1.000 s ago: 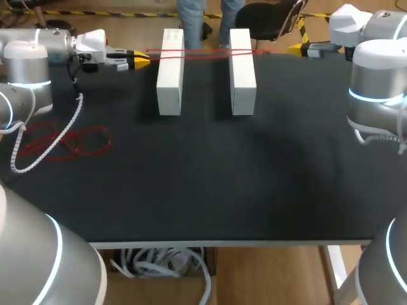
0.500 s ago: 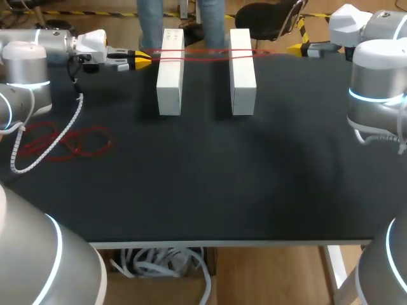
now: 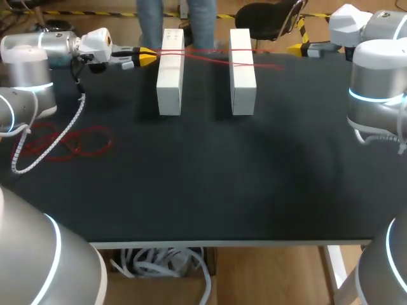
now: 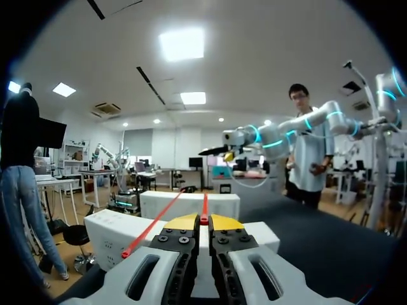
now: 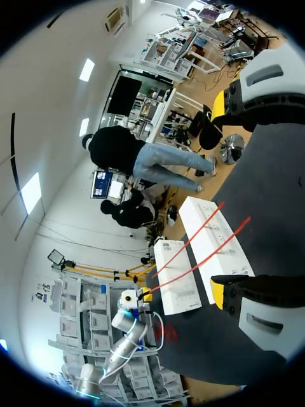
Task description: Grab the tape and strap the tape.
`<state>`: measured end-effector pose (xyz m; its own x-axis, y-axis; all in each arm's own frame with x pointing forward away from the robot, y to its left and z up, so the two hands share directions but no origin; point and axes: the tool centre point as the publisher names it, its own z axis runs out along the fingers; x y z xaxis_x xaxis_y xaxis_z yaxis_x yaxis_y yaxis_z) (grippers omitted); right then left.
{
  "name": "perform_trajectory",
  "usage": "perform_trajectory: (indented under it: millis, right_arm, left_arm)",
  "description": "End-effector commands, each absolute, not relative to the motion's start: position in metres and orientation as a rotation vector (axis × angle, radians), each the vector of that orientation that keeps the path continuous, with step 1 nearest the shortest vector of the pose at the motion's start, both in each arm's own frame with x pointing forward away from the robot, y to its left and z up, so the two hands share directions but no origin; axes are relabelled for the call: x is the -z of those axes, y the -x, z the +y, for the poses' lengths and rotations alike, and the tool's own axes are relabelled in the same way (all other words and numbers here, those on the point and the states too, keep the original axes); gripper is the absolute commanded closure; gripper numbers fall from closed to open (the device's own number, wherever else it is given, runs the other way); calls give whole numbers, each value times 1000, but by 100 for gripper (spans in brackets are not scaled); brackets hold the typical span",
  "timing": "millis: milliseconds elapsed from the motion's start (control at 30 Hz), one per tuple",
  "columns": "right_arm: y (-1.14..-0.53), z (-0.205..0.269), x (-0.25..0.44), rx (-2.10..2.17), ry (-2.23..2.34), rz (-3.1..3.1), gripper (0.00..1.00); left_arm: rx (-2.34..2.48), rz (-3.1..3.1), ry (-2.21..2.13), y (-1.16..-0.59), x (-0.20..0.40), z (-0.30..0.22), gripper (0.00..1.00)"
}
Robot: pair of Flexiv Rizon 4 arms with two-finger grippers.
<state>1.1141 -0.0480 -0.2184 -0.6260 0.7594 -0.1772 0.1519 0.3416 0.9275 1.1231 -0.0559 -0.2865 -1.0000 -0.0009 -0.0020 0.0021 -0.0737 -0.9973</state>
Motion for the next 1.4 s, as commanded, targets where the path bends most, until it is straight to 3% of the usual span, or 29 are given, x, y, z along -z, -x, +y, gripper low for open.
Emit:
perform_trajectory:
  millis: [33,767,1400]
  right_arm:
    - [-1114,-49,218,-1292,-792,2001,0]
    - [-1114,-49,218,-1292,-792,2001,0]
    - [-1114,-49,218,-1292,-792,2001,0]
  left_arm:
    - [2280,2122,35,-1104,271,-64,100]
    - [2433,1777,203,-1031,196,-93,100]
    - [2422,1519,358,-978,147,-84,100]
